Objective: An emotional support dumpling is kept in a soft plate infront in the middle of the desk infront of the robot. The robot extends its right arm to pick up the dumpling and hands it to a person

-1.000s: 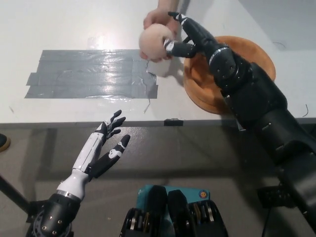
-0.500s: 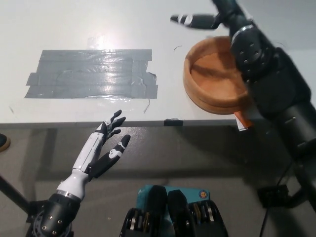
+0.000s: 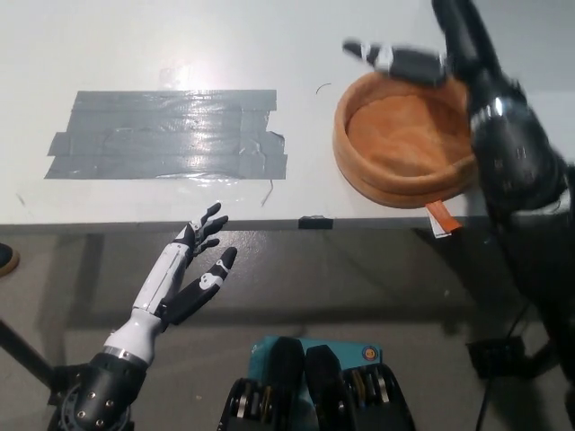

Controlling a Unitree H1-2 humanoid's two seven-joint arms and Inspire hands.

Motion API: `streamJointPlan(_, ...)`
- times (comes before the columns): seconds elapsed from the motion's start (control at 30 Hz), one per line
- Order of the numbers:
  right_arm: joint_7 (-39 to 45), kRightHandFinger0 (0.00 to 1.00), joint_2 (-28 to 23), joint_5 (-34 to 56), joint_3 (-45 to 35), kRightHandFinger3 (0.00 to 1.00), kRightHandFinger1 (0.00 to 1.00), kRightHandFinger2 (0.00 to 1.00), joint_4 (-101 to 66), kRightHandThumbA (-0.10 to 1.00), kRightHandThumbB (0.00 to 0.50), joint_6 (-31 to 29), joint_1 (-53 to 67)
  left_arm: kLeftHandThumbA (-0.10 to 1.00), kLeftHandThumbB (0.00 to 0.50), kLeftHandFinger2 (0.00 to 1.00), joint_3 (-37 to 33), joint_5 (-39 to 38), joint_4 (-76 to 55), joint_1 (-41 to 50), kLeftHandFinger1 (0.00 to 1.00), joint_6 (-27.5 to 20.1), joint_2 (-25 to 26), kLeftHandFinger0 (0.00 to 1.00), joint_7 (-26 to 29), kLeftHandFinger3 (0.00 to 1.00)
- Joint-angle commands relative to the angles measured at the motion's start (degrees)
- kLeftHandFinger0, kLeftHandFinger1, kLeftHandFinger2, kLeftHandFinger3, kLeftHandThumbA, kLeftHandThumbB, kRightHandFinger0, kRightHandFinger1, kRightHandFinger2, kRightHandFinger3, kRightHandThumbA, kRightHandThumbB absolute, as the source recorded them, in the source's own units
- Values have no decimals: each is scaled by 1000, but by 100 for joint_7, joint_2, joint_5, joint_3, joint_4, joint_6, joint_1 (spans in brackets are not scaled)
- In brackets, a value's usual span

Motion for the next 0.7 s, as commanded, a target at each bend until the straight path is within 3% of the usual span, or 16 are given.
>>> streamJointPlan(0.0, 683, 1000, -337, 177, -171, 1000, 1000, 1000, -4968, 975, 433, 555, 1540, 657, 85, 916, 48, -20, -192, -181, 957, -105, 32, 935, -28, 986)
streamJointPlan(0.23, 496, 1000, -183, -57, 122, 1000, 1000, 1000, -5067, 902, 391, -181, 2730, 655, 79, 916, 42, -21, -155, -146, 957, -145, 31, 935, -24, 986)
streamJointPlan(0.33, 430, 1000, -127, -100, 144, 1000, 1000, 1000, -4750, 905, 401, -267, 2989, 654, 81, 915, 38, -27, -156, -115, 955, -161, 29, 931, -25, 984)
streamJointPlan(0.37, 341, 1000, -78, -157, 144, 1000, 1000, 1000, -4564, 913, 415, -349, 3076, 651, 79, 913, 38, -43, -137, -109, 954, -176, 31, 929, -34, 981)
streamJointPlan(0.53, -217, 1000, 131, 12, -49, 1000, 1000, 1000, -2936, 736, 379, -1131, 3278, 649, 86, 911, 19, -25, -237, 6, 951, -82, 24, 931, -44, 978)
streamJointPlan(0.67, -442, 1000, 169, -202, -65, 1000, 1000, 1000, -2086, 736, 372, -1593, 3288, 644, 89, 911, 16, -59, -219, 92, 951, -136, 15, 934, -51, 977)
